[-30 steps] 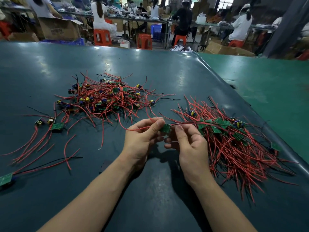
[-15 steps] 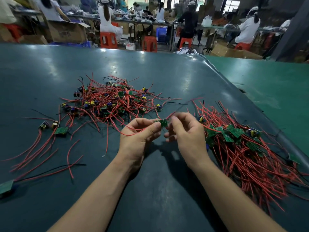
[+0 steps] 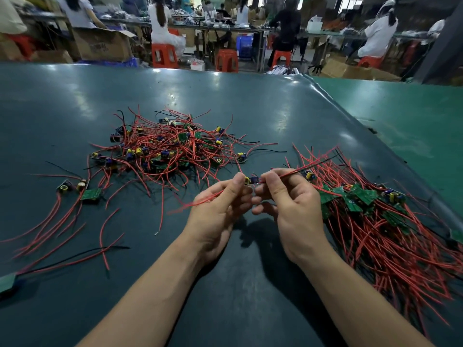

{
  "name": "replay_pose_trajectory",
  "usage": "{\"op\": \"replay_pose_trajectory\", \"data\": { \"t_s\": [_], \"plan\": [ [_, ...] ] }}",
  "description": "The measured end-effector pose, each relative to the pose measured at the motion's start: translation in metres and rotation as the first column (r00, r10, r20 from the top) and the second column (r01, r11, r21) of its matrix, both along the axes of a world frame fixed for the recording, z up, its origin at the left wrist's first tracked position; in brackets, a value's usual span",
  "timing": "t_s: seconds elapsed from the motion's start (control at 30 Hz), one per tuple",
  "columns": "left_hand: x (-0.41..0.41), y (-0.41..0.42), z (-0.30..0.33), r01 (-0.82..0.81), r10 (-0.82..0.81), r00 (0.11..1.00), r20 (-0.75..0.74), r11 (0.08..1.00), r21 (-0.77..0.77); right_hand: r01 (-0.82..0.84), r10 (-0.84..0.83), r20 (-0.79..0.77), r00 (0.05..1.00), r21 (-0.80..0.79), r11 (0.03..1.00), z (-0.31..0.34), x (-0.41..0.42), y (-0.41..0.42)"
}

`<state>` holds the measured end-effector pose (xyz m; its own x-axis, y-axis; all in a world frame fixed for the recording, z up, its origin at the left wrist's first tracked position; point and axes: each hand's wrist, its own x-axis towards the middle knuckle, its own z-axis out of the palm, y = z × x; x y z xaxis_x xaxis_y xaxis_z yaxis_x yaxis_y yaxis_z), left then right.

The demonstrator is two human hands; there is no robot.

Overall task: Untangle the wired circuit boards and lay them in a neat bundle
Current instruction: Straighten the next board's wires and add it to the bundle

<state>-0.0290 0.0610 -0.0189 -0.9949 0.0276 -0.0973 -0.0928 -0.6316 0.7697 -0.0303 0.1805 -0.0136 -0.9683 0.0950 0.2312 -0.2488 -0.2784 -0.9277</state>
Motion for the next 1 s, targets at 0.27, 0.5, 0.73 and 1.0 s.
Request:
{"op": "replay_pose_trajectory", "data": {
  "t_s": [0.27, 0.5, 0.73, 1.0],
  "plan": [
    [-0.001, -0.009, 0.0, -0.031, 0.032, 0.999, -0.017, 0.998, 0.063, -0.004, 0.012, 0.125, 0.992, -0.069, 0.998, -0.004, 0.0, -0.01],
    [0.003, -0.003, 0.002, -0.011, 0.01, 0.999, -0.033, 0.999, -0.043, 0.048, -0.054, 0.244, 0.968, 0.029, 0.998, -0.003, -0.001, -0.002],
    [0.005, -0.002, 0.002, -0.126, 0.122, 0.991, -0.063, 0.989, -0.076, -0.091, 0.083, 0.315, 0.946, 0.011, 0.996, 0.006, 0.0, 0.001],
    [0.007, -0.001, 0.006, -0.093, 0.09, 0.995, -0.032, 0.991, -0.099, -0.07, 0.102, 0.395, 0.913, -0.095, 0.993, 0.007, 0.001, 0.003]
  ]
}}
